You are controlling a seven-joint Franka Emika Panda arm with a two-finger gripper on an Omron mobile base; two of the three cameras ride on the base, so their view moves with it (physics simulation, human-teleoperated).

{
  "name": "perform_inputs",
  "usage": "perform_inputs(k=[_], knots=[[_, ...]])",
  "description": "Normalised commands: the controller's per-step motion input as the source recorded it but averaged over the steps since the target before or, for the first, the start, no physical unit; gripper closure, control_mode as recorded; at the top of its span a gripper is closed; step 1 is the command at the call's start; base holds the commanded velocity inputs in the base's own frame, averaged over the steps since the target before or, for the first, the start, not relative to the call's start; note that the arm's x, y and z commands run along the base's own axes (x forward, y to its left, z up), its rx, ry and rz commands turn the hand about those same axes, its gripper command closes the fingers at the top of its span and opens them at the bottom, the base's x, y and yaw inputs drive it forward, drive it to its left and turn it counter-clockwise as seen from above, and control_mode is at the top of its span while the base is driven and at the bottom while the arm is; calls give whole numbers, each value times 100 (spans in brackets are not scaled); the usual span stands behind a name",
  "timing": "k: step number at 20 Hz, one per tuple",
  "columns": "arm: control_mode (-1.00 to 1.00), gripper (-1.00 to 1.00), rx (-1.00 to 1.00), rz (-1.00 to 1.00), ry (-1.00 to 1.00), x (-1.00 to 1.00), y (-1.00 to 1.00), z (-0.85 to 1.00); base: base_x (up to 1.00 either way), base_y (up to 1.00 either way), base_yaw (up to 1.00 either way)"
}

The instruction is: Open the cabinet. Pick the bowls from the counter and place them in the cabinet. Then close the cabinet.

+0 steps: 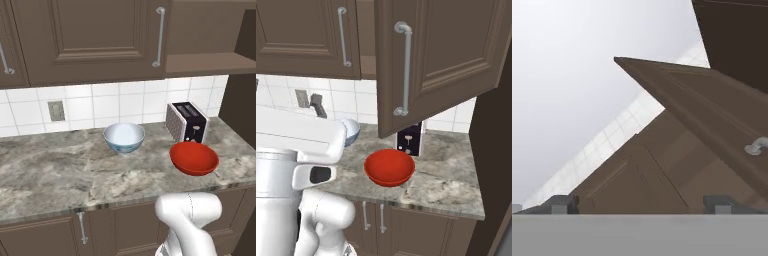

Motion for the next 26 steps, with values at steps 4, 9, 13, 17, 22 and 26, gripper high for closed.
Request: perform_inputs(k=[4,9,13,17,22,26], knots=[[-100,-100,-30,-7,23,-26,99,-14,0,0,0],[-100,-100,-17,-14,14,7,93,-9,0,0,0],[-100,-100,-18,-14,18,62,59,0,0,0,0],[-100,-100,-25,-55,21,67,81,-6,0,0,0],[-100,-100,-1,-7,5,17,-24,-8,0,0,0],[-100,-100,10,4,-12,-2,-95,-22,0,0,0]])
